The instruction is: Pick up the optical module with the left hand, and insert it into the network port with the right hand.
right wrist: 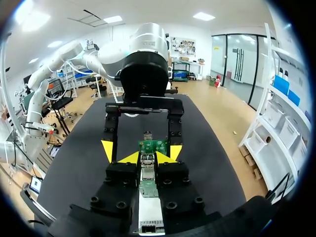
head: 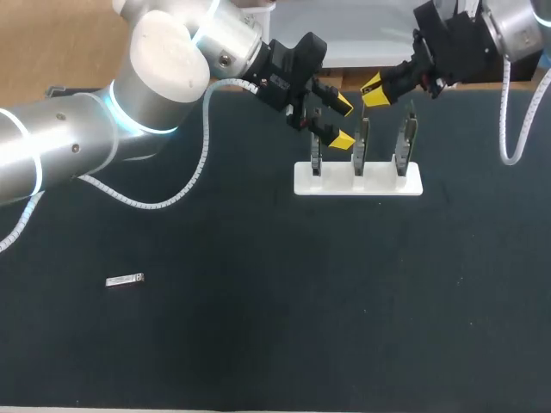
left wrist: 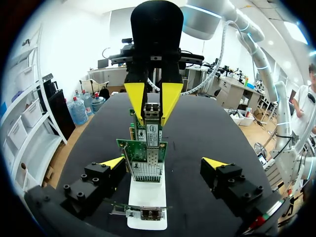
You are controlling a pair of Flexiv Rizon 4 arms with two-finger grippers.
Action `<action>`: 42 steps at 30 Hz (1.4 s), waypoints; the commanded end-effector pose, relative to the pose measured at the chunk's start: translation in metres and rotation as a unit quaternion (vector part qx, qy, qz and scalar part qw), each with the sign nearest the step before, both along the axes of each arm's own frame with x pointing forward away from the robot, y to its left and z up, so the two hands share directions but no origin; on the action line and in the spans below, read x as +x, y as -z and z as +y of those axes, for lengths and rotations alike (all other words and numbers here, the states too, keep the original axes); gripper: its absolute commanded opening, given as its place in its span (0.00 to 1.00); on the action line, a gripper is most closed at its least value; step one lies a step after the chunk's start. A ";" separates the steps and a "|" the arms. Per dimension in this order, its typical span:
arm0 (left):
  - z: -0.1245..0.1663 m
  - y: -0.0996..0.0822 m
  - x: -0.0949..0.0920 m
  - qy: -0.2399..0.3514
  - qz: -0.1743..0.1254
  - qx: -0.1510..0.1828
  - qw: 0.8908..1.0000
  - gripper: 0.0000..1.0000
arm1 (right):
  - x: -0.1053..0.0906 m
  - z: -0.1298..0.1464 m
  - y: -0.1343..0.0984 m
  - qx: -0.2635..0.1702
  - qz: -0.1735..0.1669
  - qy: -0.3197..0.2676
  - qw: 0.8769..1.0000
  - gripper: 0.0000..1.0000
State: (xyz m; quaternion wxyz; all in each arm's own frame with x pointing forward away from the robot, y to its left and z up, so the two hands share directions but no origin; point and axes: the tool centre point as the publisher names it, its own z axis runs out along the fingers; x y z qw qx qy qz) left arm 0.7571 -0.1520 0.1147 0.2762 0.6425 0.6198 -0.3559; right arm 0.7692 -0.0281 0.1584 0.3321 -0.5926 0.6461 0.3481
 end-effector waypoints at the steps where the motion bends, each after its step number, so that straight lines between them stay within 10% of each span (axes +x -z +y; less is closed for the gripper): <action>1: -0.001 0.000 0.002 0.002 0.002 0.002 1.000 1.00 | 0.000 0.001 0.002 0.000 0.002 0.001 1.000 0.00; 5: -0.001 0.000 0.002 0.002 0.002 0.002 1.000 1.00 | 0.000 0.001 0.002 0.002 0.003 0.002 1.000 0.00; 6: -0.001 0.000 0.002 0.002 0.002 0.002 1.000 1.00 | 0.000 0.001 0.002 0.002 0.003 0.003 1.000 0.23; 7: -0.001 0.000 0.002 0.002 0.002 0.002 1.000 1.00 | 0.001 0.001 0.001 0.002 0.003 0.004 1.000 1.00; 33: -0.001 0.000 0.002 0.002 0.002 0.002 1.000 1.00 | 0.003 0.007 -0.047 0.017 0.019 -0.011 1.000 1.00; 37: -0.001 0.000 0.002 0.002 0.002 0.002 1.000 1.00 | 0.003 0.008 -0.049 0.016 0.015 -0.012 1.000 0.00; 42: -0.001 0.000 0.002 0.002 0.002 0.002 1.000 1.00 | 0.003 0.008 -0.048 0.009 0.011 -0.011 1.000 0.00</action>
